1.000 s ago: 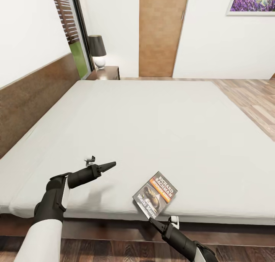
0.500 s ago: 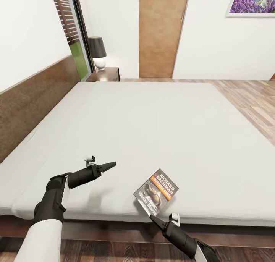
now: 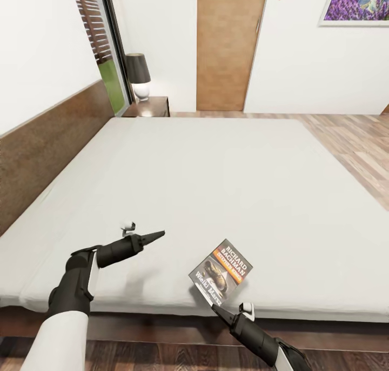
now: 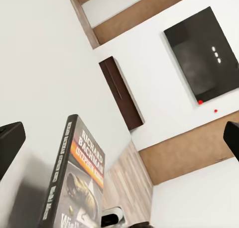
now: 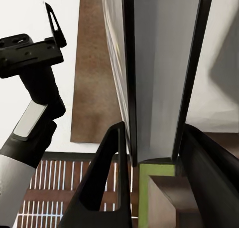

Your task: In the bedroom, move the book from the bed onto either nightstand, and place the two sandals side by side next to the bed.

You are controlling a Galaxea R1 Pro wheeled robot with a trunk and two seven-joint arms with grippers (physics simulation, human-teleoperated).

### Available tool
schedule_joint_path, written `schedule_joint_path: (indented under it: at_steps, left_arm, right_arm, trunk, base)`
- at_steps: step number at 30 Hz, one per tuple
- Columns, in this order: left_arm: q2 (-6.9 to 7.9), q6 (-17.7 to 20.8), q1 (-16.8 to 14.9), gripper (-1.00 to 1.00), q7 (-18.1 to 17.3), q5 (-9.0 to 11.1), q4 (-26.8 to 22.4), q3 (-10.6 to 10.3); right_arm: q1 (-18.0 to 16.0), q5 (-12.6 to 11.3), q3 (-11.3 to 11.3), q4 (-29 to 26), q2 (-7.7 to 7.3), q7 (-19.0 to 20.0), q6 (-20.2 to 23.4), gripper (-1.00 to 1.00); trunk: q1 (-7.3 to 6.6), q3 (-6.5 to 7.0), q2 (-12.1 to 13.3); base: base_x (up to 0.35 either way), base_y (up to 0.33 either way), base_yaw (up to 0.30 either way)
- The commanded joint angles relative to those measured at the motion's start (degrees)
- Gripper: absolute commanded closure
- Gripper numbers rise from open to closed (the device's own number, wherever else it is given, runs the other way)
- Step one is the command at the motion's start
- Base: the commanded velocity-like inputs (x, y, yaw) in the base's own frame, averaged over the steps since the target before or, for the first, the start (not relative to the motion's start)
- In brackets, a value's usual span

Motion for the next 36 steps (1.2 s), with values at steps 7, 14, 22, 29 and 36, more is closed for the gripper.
schedule_joint_path:
  at_steps: [7,14,22,29,36]
  left_arm:
    - [1.39,-3.21,0.77,-1.00,0.33,-8.30,1.75,0.47]
    - [4.30,-7.55,0.93,-1.00,0.56,-9.41,5.59,0.66]
    - [4.34,-8.35,1.09,-1.00,1.94,-9.71,5.95,0.58]
    - [4.23,-8.40,1.11,-1.00,2.03,-9.72,5.97,0.50]
    - [4.13,-8.40,1.11,-1.00,2.03,-9.79,5.97,0.41]
  right_arm:
    - [-0.05,0.10,-0.24,0.00,0.05,0.21,0.61,1.00]
    - [-0.05,0.10,-0.24,0.00,0.05,0.19,0.61,1.00]
    - [-0.04,0.18,-0.21,0.00,0.05,0.17,0.60,1.00]
    - [-0.07,0.35,-0.14,-0.34,0.05,-8.57,0.66,1.00]
    - [-0.06,0.37,-0.15,-0.84,-0.01,-9.94,0.69,1.00]
  trunk:
    - [-1.55,1.22,2.80]
    - [-3.09,2.48,5.61]
    - [-4.84,3.91,8.82]
    - [-6.38,5.17,11.63]
    - [-7.92,6.43,14.43]
  base:
    - [0.000,0.000,0.000]
    - [0.000,0.000,0.000]
    - [0.000,0.000,0.000]
    - [0.000,0.000,0.000]
    - [0.000,0.000,0.000]
